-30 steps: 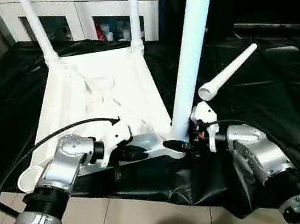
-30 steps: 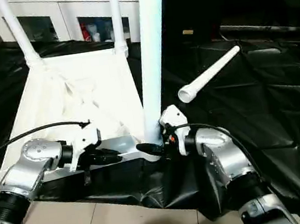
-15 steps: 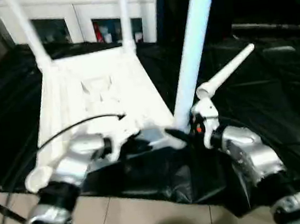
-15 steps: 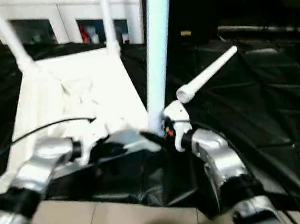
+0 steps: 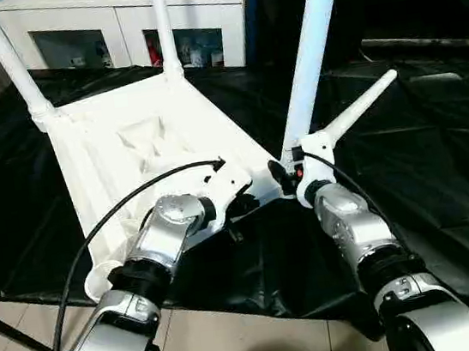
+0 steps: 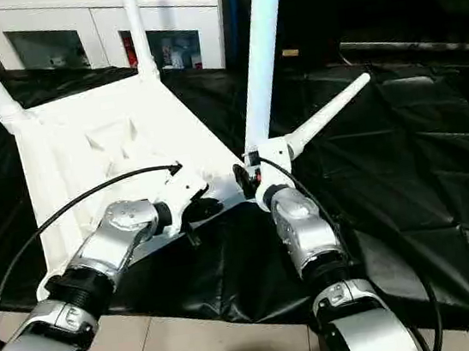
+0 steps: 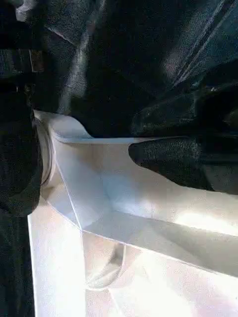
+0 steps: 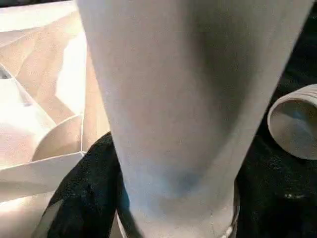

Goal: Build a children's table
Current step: Rotate leg to tighten

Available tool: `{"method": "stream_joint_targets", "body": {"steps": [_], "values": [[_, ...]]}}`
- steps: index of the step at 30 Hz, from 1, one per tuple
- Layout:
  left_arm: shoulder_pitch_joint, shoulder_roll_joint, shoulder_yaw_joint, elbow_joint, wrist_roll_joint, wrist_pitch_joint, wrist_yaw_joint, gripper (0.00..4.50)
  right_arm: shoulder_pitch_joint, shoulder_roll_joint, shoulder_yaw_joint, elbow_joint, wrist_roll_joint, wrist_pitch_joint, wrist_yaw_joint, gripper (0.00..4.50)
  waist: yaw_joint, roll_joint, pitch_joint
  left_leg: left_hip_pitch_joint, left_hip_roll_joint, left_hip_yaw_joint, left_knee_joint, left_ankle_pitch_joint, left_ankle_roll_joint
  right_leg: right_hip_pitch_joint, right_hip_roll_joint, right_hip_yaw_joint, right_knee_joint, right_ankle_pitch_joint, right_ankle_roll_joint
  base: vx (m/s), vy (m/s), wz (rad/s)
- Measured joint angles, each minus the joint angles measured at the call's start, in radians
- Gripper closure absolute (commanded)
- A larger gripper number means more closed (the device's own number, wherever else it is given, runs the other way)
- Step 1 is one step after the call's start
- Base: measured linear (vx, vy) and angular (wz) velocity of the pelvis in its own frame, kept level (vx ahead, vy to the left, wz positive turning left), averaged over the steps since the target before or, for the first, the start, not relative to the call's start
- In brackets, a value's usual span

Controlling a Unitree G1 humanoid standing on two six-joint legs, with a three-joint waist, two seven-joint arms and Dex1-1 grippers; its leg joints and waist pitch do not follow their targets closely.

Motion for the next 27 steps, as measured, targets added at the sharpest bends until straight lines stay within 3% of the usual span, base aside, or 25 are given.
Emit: {"method": "stream_joint_targets", "body": {"steps": [6,15,21,27], "values": [[0.041,0.076,0.006,-0.044,-0.014,-0.054,-0.097,4.5,0.066,-0.063,0.052,-0.063,0.008,-0.028,0.227,0.59,-0.011,0.0,0.0,-0.001,0.0,0.0,-0.002,0.0,0.0,-0.001,0.0,0.0,0.0,0.0,0.0,0.0,0.0,0.0],[0.133,0.225,0.012,-0.165,-0.11,-0.078,-0.389,4.5,0.207,-0.287,0.159,-0.314,0.079,0.041,0.703,0.59,-0.004,0.0,0.001,-0.002,0.001,0.0,-0.002,0.0,0.003,-0.002,0.0,0.0,0.0,-0.003,-0.002,0.0,0.0,0.0],[0.151,0.237,0.01,-0.205,-0.119,-0.054,-0.462,4.5,0.213,-0.298,0.173,-0.355,0.105,0.069,0.777,0.59,0.008,0.0,0.001,-0.002,0.001,0.001,-0.002,-0.001,0.004,-0.002,0.0,0.0,-0.001,-0.002,-0.004,0.0,0.0,0.0],[0.162,0.248,0.011,-0.223,-0.131,-0.04,-0.471,4.5,0.213,-0.296,0.192,-0.36,0.109,0.083,0.805,1.08,0.009,0.0,0.001,-0.002,0.001,0.001,-0.002,-0.002,0.004,-0.002,0.0,0.0,-0.001,-0.003,-0.005,0.0,0.0,0.0]]}}
